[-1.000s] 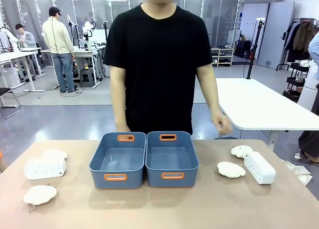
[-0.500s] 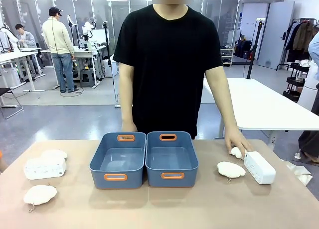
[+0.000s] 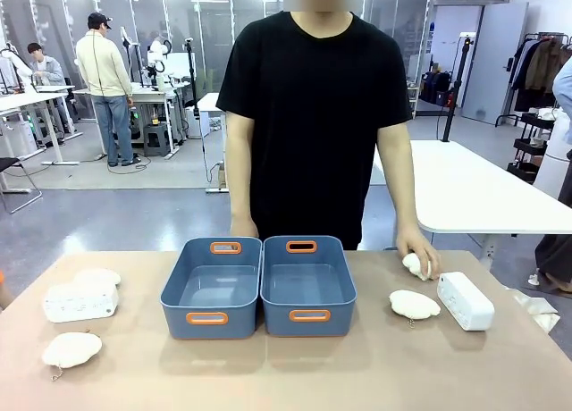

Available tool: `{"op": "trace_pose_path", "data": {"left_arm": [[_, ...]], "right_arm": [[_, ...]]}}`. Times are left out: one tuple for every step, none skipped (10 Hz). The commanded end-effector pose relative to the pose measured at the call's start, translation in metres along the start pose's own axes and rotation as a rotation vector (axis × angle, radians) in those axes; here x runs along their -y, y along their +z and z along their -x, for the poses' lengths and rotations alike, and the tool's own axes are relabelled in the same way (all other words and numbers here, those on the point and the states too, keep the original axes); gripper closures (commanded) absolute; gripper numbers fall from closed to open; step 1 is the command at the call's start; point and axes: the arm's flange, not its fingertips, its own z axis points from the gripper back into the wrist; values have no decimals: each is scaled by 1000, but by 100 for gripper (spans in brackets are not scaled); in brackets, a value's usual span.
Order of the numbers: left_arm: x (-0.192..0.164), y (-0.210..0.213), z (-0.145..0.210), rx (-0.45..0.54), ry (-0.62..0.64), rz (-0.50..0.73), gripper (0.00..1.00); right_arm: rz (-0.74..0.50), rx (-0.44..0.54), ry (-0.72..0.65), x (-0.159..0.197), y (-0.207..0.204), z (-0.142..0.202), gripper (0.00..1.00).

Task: Sort the digital clocks into the basket.
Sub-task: Pick up the Digital clock from the table and place it into the empty Plastic storage basket.

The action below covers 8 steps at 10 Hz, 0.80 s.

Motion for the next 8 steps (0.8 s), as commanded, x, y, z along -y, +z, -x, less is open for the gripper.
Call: {"op": "trace_pose_path", "data": {"left_arm": [[1,4,1,-11,-9,12,0],[1,4,1,-11,-9,12,0],[1,4,1,-11,-9,12,0],[1,4,1,-11,-9,12,0],[1,4,1,-11,-9,12,0],[1,4,1,-11,-9,12,0],[1,4,1,-11,-9,12,0],[1,4,1,-11,-9,12,0]], "right_arm": [[-7,3,-3,-1,0,-1,0],[-7,3,-3,-1,0,-1,0],[-7,3,-3,-1,0,-1,0],[-7,3,-3,-1,0,-1,0],[-7,3,-3,-1,0,-1,0],[-7,3,-3,-1,0,-1,0],[-7,3,-3,-1,0,-1,0],[-7,3,-3,-1,0,-1,0]]}}
